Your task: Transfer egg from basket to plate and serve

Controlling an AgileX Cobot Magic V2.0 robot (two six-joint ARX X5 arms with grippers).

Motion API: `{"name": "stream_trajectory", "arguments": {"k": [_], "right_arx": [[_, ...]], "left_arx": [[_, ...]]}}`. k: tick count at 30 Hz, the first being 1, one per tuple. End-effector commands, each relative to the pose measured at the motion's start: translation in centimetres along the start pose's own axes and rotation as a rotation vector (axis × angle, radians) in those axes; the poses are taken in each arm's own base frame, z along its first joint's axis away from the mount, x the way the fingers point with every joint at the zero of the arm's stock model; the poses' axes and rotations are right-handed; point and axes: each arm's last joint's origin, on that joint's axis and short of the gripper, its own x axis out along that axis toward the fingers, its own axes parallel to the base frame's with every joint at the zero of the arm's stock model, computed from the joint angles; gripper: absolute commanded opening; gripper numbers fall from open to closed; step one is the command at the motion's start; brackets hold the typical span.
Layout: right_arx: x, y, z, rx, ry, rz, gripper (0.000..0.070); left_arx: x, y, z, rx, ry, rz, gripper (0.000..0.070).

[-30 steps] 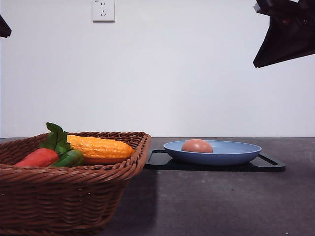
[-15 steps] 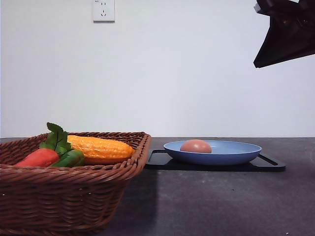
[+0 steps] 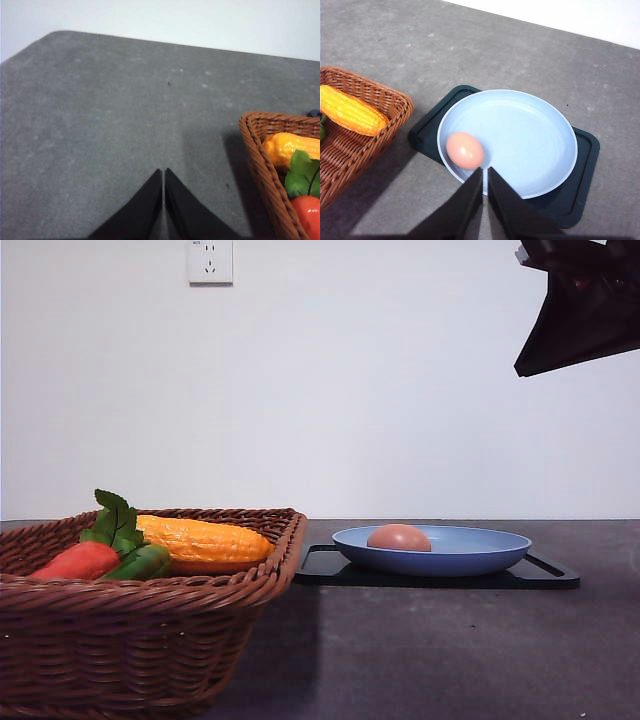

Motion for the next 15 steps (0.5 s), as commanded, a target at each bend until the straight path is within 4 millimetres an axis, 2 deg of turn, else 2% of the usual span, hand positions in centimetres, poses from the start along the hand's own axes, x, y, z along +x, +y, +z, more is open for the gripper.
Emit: {"name": "stream_trajectory", "arguments": {"k": [1, 8, 15], "right_arx": [[0.0, 0.2, 0.4, 0.008, -0.017, 0.007, 0.0], [0.0, 0.2, 0.4, 0.008, -0.017, 0.007, 0.0], [0.0, 0.2, 0.4, 0.008, -0.018, 0.007, 0.0]], "left_arx": [[0.1, 0.0, -0.2, -0.015, -0.006, 0.002, 0.0], [0.5, 0.2, -1.3, -0.021, 0.023, 0.004, 0.0], [0.6, 0.0, -1.3, -0.024, 0.022, -0.014, 0.0]]}}
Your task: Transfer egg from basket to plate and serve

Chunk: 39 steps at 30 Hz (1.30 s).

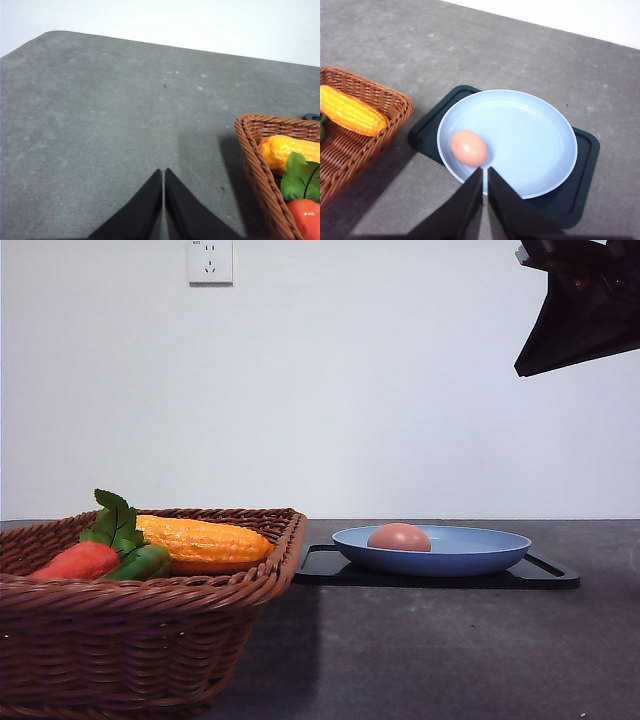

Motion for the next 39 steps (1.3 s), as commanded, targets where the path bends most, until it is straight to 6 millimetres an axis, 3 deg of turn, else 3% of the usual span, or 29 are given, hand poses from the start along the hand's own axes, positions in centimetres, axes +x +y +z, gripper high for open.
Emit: {"name": "stream_trajectory", "arguments": {"k": [1, 19, 27, 32, 39], "right_arx": [[0.0, 0.2, 0.4, 0.008, -0.017, 0.007, 0.0], [-0.1, 0.2, 0.4, 0.001, -0.014, 0.009, 0.0], [-4.8, -1.8, 1.2, -0.118, -0.212, -0.176, 0.0], [-7.2, -3.2, -1.3, -0.086, -0.319, -0.232, 0.0], [-7.1, -4.4, -6.8, -0.083, -0.374, -0.267, 0.0]], "left_arx": [[0.2, 0.1, -0.9, -0.01, 0.038, 0.005, 0.0], [0.2, 0.1, -0.9, -0.01, 0.039, 0.005, 0.0], [0.2, 0.1, -0.9, -0.01, 0.039, 0.005, 0.0], [0.2, 0.1, -0.9, -0.01, 0.039, 0.005, 0.0], [0.2, 0.1, -0.9, -0.01, 0.039, 0.005, 0.0]]}}
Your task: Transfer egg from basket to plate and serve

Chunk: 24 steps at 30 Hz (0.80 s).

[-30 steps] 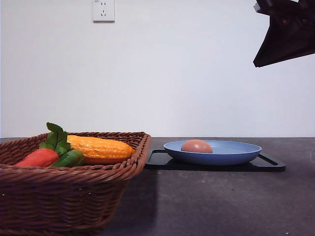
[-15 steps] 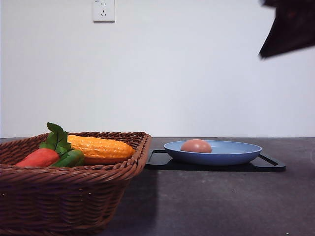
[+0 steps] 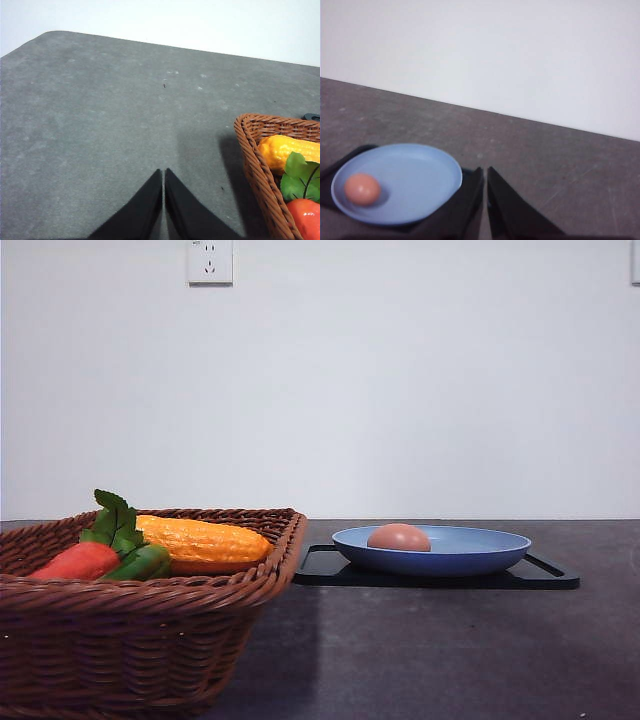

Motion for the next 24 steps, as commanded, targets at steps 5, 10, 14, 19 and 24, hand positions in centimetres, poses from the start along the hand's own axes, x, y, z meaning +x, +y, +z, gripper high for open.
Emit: {"name": "stream_trajectory", "arguments": {"k": [5, 10, 14, 19, 24], "right_arx": [[-0.4, 0.0, -3.4, 0.0, -0.006, 0.011, 0.0], [-0.5, 0.1, -5.0, 0.041, -0.007, -0.003, 0.0], [-0.5, 0.1, -5.8, 0.073, 0.035, 0.001, 0.0], [-0.6, 0.2, -6.6, 0.124, 0.121, 0.005, 0.0], [-0.6, 0.3, -7.0, 0.181, 0.16, 0.009, 0.0]], "left_arx": [[0.2, 0.1, -0.9, -0.01, 0.039, 0.005, 0.0], [0.2, 0.1, -0.9, -0.01, 0.039, 0.005, 0.0], [0.2, 0.1, -0.9, -0.01, 0.039, 0.005, 0.0], [0.2, 0.1, -0.9, -0.01, 0.039, 0.005, 0.0], [0.2, 0.1, -0.9, -0.01, 0.039, 0.005, 0.0]]}}
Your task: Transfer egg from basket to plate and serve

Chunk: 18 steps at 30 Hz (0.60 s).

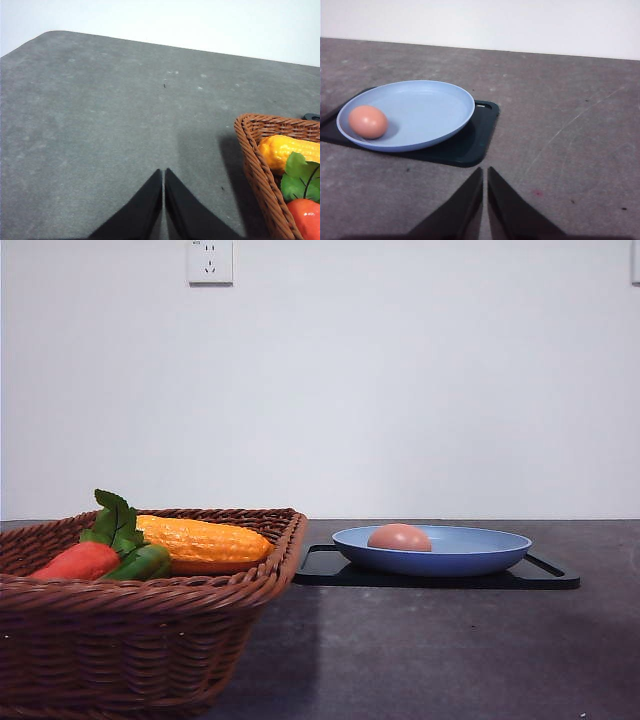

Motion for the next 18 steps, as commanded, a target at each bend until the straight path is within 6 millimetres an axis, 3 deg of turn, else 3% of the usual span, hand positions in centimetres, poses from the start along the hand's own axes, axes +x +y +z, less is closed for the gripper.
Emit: {"name": "stream_trajectory", "arguments": {"k": [1, 18], "right_arx": [[0.06, 0.01, -0.25, 0.042, 0.008, 0.006, 0.0], [0.06, -0.04, -0.22, 0.039, 0.004, -0.01, 0.0]], "left_arx": [[0.23, 0.12, -0.91, -0.01, 0.039, 0.005, 0.0], [0.23, 0.12, -0.91, -0.01, 0.039, 0.005, 0.0]]}}
